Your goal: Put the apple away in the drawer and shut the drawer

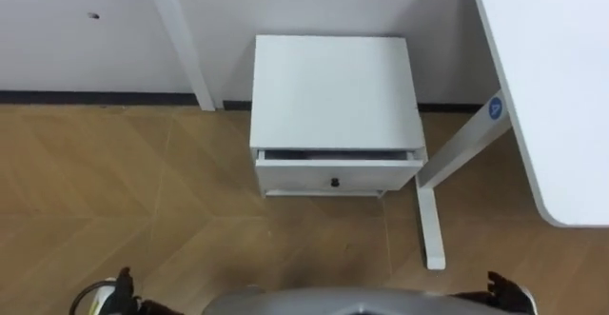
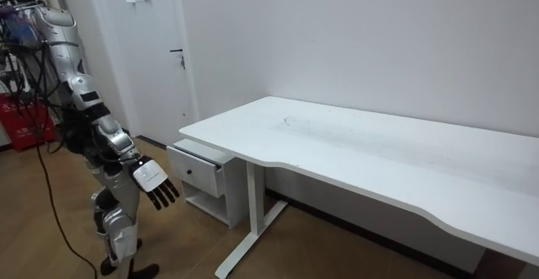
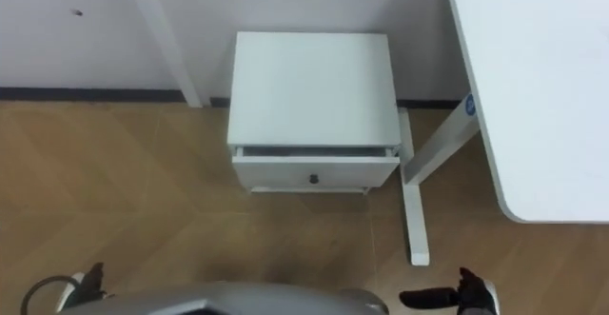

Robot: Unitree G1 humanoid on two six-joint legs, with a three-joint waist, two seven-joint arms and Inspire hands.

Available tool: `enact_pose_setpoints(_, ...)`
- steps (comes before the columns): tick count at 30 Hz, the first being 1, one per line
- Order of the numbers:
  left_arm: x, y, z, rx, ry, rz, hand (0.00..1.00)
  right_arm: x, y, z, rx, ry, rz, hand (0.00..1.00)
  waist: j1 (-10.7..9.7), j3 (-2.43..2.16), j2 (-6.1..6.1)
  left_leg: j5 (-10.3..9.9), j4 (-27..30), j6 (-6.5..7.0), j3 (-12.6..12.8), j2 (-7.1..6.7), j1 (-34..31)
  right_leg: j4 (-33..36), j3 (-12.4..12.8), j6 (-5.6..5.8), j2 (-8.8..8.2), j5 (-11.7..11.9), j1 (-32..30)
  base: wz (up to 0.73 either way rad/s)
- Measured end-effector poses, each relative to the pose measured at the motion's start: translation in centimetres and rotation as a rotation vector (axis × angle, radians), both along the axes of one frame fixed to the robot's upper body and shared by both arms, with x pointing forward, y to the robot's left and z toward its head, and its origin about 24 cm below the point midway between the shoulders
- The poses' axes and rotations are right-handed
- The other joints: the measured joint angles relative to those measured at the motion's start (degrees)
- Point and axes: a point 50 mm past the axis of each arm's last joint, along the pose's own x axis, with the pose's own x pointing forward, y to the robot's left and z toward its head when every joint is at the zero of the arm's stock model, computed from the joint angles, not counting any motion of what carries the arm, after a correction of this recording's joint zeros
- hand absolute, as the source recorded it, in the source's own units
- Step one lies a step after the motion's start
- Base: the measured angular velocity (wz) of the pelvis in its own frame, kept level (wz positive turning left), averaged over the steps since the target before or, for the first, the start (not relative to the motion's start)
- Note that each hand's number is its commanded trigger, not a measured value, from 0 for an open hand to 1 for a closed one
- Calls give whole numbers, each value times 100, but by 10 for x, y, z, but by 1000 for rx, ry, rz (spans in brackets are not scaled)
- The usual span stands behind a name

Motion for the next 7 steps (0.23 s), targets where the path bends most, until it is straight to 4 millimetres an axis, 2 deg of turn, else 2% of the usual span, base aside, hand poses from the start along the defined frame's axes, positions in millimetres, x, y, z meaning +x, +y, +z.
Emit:
enact_pose_setpoints(3,-1,0,0,-3,4,-1,0,-2,2,-1,12,14,-1,0,-1,29,-23,0,-47,0,0,-12,57,0,35,0,-4,0,20,0)
enact_pose_setpoints(7,-2,0,0,-5,8,1,0,-4,2,-2,16,25,-5,0,-47,43,-34,-1,-105,2,-58,-44,153,0,56,2,-18,-2,97,5)
